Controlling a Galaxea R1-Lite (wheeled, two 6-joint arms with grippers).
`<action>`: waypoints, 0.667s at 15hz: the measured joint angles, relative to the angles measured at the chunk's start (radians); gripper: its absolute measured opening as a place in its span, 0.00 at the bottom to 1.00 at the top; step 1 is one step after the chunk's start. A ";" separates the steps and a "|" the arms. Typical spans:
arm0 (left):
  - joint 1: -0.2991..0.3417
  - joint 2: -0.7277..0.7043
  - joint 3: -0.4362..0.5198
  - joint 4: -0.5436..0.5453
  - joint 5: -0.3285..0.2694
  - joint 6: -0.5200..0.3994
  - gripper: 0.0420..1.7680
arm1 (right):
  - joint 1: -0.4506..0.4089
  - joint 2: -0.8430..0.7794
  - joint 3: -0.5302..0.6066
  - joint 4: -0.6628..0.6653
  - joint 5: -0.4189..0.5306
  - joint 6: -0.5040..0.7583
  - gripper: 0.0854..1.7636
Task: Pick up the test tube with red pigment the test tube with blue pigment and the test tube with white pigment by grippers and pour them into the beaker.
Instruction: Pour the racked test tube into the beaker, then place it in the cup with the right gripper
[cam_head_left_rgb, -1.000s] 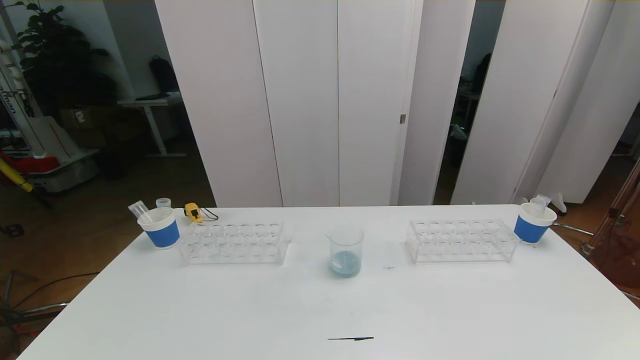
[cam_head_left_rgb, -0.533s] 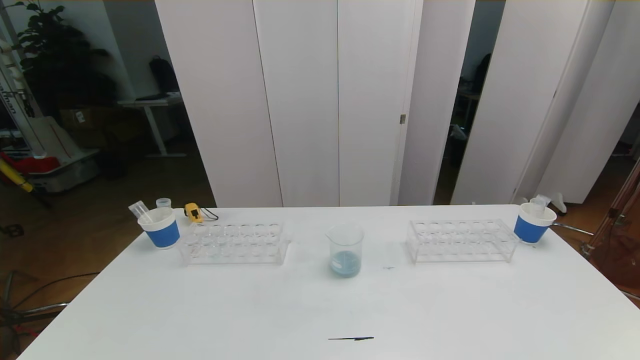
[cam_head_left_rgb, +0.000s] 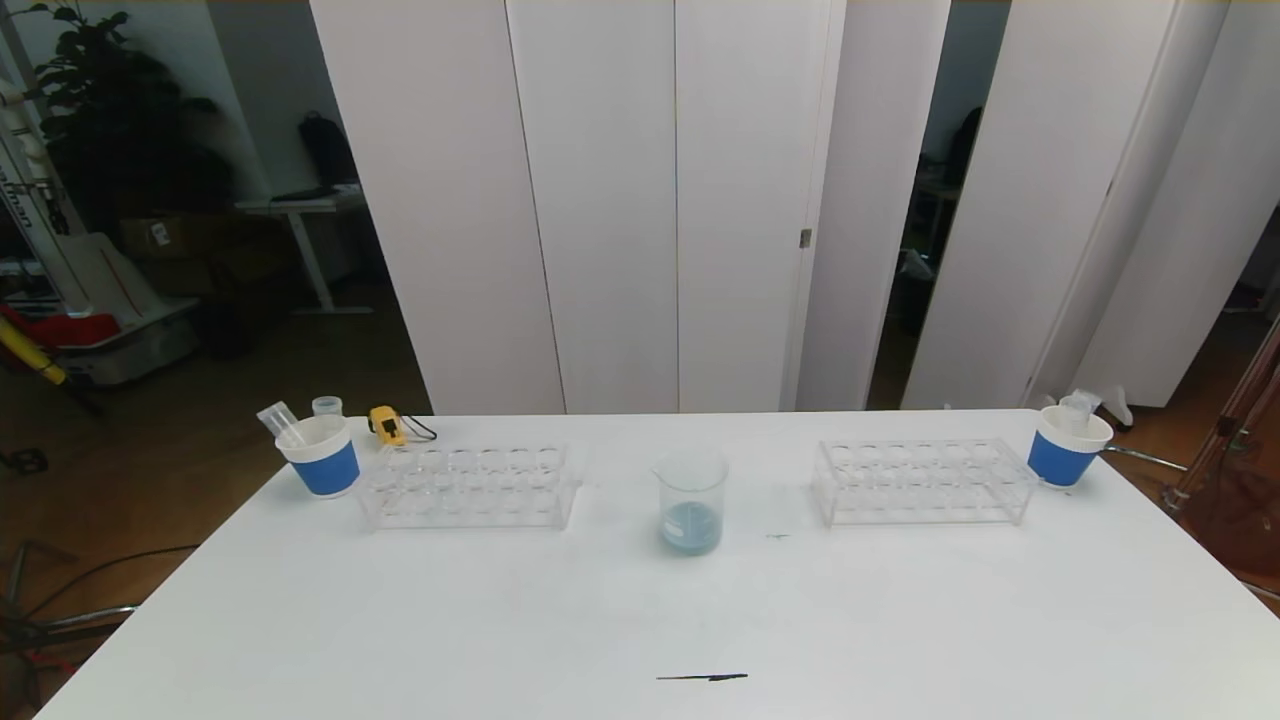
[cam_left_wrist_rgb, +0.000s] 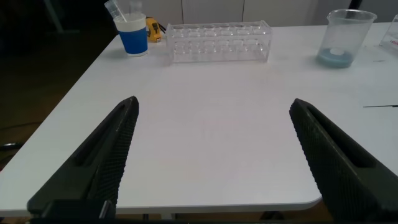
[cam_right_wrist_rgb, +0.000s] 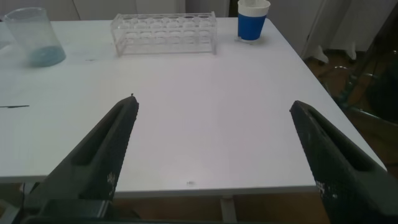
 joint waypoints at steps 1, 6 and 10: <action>0.000 0.000 0.000 0.000 0.000 0.000 0.98 | 0.000 -0.002 0.022 -0.015 0.003 -0.010 0.99; 0.000 0.000 0.000 0.000 0.000 0.000 0.98 | 0.000 -0.004 0.136 -0.245 0.051 -0.040 0.99; 0.000 0.000 0.000 0.000 0.000 0.000 0.98 | 0.000 -0.005 0.152 -0.246 0.051 -0.035 0.99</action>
